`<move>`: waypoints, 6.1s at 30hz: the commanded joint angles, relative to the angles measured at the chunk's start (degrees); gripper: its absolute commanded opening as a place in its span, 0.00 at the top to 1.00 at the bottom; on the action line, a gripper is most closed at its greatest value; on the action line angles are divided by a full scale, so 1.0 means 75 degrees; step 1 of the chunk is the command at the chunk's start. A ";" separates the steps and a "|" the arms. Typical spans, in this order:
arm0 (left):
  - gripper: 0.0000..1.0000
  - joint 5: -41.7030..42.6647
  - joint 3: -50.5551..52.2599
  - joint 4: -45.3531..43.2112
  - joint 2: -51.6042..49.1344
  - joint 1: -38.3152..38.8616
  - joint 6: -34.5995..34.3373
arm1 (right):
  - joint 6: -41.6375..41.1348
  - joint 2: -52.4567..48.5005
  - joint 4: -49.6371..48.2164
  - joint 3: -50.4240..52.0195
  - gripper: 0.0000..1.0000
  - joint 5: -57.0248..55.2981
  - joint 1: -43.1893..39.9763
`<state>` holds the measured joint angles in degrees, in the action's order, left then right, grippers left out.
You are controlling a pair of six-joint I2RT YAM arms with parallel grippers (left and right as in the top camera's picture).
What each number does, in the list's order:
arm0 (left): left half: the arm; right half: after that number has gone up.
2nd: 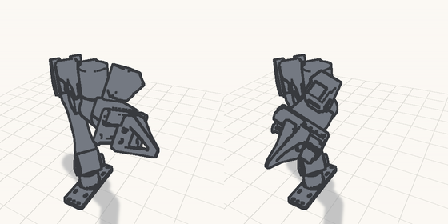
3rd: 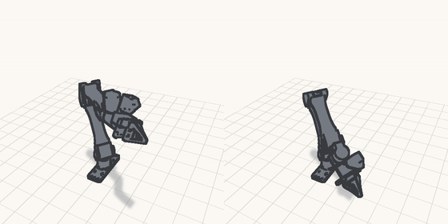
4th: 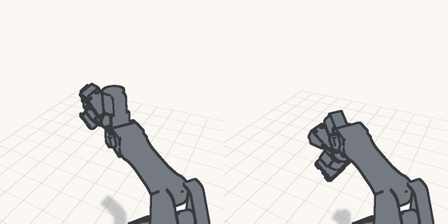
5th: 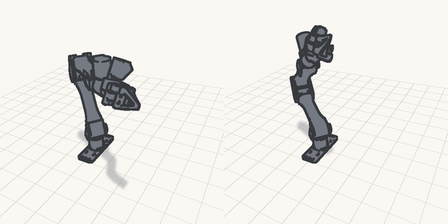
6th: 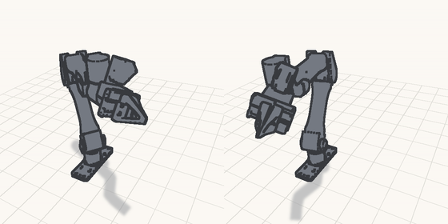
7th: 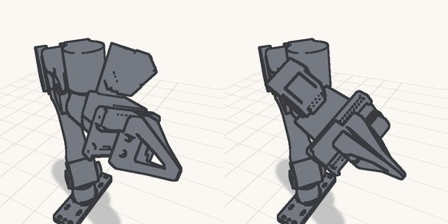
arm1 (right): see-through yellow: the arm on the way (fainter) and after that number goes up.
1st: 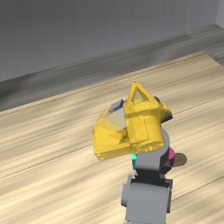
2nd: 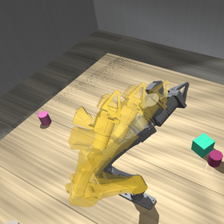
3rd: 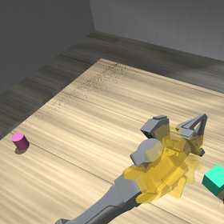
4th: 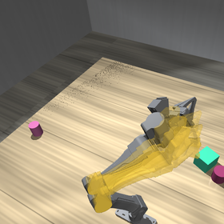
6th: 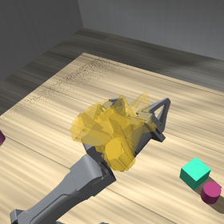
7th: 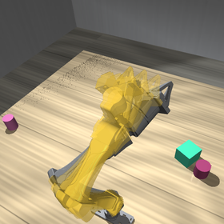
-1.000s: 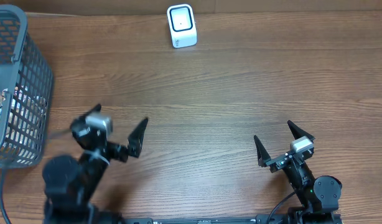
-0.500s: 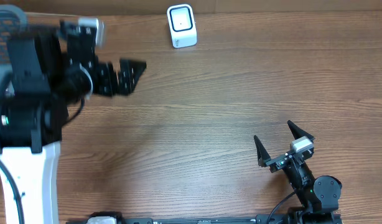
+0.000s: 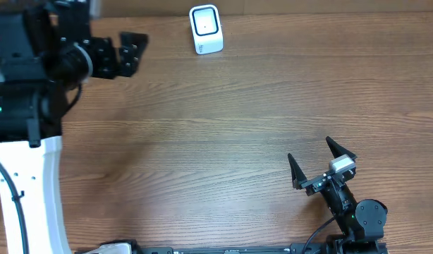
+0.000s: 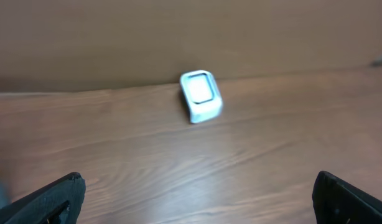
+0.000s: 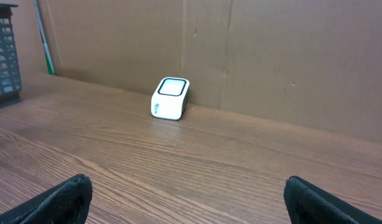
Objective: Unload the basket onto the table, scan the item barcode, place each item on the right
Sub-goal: 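Raise the left gripper and swing it over the grey basket, then lower the left gripper into the basket toward the clear bean bag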
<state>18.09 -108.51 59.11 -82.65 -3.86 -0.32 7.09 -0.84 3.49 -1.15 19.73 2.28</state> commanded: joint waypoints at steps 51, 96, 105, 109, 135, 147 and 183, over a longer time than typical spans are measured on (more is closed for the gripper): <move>0.00 -0.3226 -0.0189 -0.0469 -0.1990 -0.4395 -0.0577 | -0.0055 0.0090 -0.0055 0.0093 0.00 0.0044 -0.0009; 0.00 -0.1207 0.0050 -0.0539 -0.2739 -0.5523 0.0903 | -0.0055 0.0090 -0.0055 0.0093 0.00 0.0044 -0.0009; 0.00 -0.0268 0.0055 -0.0029 -0.3171 -0.6572 0.1250 | -0.0055 0.0090 -0.0055 0.0093 0.00 0.0044 -0.0009; 0.02 -0.0134 0.0055 0.0114 -0.3497 -0.6726 0.1323 | -0.0055 0.0090 -0.0058 0.0093 0.00 0.0044 -0.0009; 0.17 -0.0455 0.0055 0.0099 -0.5896 -0.6717 0.2110 | -0.0055 0.0090 -0.0055 0.0093 0.00 0.0044 -0.0009; 0.20 -0.0364 0.0055 0.0064 -0.6169 -0.6580 0.2098 | -0.0055 0.0090 -0.0058 0.0093 0.00 0.0044 -0.0009; 0.96 -0.0262 -0.0213 -0.0184 -0.4243 -0.6289 0.0522 | -0.0055 0.0090 -0.0055 0.0093 0.00 0.0044 -0.0009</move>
<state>16.51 -109.71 58.63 -122.37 -51.35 8.16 7.07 -0.84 3.46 -1.15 19.73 2.28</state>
